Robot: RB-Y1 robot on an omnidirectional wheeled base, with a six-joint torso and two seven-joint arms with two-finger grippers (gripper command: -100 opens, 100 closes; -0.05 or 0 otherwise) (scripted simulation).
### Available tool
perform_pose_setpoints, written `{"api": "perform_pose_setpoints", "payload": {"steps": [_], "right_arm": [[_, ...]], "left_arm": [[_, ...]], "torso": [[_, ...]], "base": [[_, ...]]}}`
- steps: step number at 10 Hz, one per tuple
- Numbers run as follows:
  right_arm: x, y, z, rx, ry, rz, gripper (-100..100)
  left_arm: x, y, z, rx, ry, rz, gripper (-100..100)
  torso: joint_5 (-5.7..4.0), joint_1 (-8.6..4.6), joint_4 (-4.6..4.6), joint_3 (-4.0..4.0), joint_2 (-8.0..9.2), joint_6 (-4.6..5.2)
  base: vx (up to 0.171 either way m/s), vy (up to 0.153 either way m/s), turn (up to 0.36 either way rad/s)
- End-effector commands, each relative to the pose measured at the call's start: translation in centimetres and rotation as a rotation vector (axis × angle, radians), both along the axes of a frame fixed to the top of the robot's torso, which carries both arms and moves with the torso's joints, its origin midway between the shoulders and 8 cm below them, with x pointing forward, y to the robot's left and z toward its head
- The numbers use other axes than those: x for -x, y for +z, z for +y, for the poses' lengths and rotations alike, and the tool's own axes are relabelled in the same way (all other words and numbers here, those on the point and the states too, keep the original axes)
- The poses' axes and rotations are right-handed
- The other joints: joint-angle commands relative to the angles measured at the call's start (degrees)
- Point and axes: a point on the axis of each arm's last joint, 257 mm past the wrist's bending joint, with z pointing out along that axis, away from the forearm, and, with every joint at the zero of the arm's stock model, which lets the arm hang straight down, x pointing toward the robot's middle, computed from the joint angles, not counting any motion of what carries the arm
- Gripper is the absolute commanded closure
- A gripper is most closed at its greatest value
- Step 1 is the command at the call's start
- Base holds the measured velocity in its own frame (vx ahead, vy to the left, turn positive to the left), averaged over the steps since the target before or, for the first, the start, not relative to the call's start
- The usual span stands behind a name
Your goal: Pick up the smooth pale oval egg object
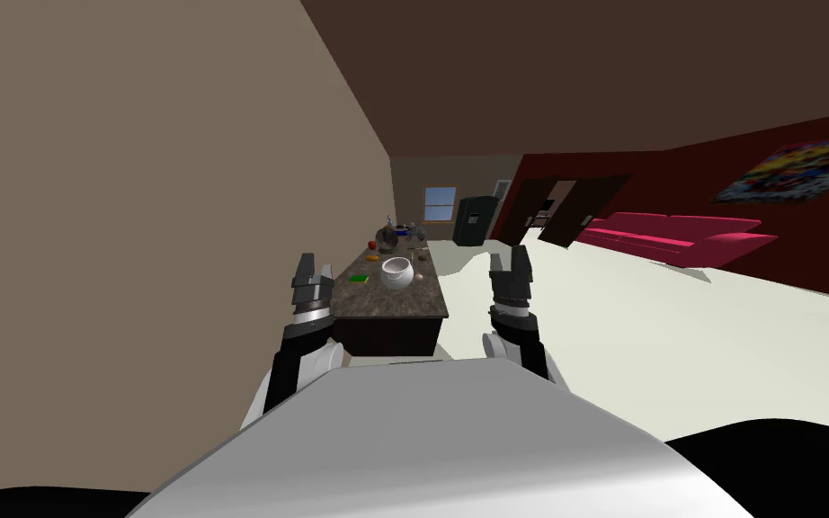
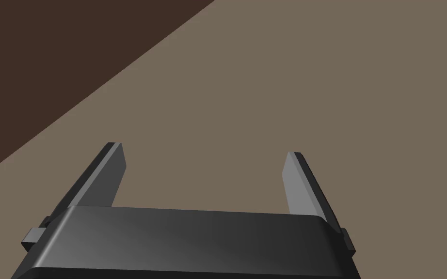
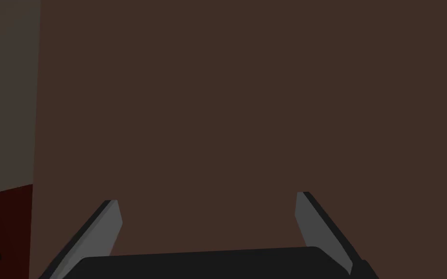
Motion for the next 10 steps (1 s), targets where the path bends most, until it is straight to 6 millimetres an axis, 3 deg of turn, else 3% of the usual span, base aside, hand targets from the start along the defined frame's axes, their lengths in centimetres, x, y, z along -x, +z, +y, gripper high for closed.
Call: {"api": "perform_pose_setpoints", "payload": {"steps": [1,7,10], "right_arm": [[-0.3,0.1,0.7,0.022,0.028,0.001,-100],[-3.1,-0.1,6.0,0.14,0.218,0.017,-100],[-5.5,-1.7,9.8,0.226,0.318,0.059,-100]], "left_arm": [[0.0,0.0,0.0,0.0,0.0,0.0,0],[0.0,0.0,0.0,0.0,0.0,0.0,0],[0.0,0.0,0.0,0.0,0.0,0.0,0]], "torso": [[0.0,0.0,0.0,0.0,0.0,0.0],[-0.06,-0.28,0.0,0.01,0.03,-0.01],[-0.07,-0.29,0.02,0.06,0.11,-0.01]], "base": [[-0.003,-0.011,0.003],[-0.017,-0.054,0.033],[-0.041,-0.069,0.092]]}}
